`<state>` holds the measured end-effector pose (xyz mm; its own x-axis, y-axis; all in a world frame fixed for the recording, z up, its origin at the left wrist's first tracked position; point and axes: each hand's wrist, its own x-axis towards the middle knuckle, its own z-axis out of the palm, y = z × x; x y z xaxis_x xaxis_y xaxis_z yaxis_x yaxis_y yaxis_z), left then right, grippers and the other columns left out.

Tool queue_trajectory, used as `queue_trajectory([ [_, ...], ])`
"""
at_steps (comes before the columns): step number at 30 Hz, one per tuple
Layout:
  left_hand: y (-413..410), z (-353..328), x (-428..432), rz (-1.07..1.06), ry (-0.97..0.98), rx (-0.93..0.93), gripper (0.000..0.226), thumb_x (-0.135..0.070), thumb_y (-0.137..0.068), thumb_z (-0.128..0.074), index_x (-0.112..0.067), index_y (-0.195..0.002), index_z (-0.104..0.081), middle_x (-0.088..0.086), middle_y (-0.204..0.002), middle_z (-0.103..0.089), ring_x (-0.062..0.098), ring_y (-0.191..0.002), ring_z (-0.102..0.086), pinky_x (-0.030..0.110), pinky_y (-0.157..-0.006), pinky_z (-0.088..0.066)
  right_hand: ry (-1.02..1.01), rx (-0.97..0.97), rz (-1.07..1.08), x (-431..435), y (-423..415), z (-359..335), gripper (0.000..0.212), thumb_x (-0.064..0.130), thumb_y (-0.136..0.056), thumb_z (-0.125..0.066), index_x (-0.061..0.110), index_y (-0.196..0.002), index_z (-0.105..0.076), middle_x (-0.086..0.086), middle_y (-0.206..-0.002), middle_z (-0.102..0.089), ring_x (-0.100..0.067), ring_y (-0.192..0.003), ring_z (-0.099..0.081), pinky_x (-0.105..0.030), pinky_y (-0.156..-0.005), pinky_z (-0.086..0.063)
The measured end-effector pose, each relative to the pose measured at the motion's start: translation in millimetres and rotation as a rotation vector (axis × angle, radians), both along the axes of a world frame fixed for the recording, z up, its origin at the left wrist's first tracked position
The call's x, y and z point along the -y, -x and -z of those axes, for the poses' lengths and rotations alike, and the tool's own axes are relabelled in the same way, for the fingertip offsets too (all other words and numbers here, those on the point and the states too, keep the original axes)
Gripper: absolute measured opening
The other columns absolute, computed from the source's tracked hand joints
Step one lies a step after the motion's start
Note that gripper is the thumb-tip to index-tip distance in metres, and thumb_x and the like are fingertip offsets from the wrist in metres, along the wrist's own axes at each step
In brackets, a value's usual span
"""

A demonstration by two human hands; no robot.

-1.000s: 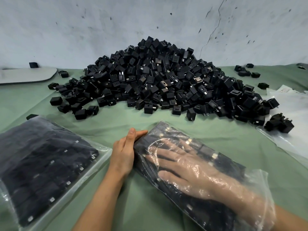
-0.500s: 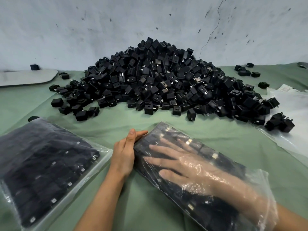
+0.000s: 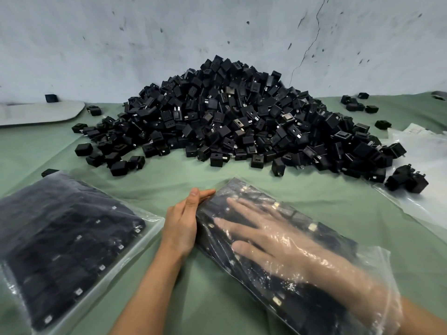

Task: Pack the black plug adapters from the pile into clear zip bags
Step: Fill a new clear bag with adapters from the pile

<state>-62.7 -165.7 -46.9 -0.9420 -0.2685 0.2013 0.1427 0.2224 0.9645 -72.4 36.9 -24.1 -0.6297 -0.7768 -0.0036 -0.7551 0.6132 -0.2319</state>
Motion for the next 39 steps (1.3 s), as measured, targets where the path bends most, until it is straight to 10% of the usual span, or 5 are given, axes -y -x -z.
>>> queue_trajectory([
  [39, -6.0, -9.1, -1.8, 0.012, 0.222, -0.015, 0.038, -0.008, -0.092, -0.058, -0.040, -0.105, -0.073, -0.026, -0.104, -0.070, -0.012, -0.102, -0.059, 0.003, -0.084, -0.041, -0.045, 0.025, 0.012, 3.5, 0.5, -8.4, 0.065, 0.067, -0.093, -0.008, 0.036, -0.150, 0.001, 0.022, -0.154, 0.010, -0.002, -0.142, 0.019, -0.047, -0.117, 0.009],
])
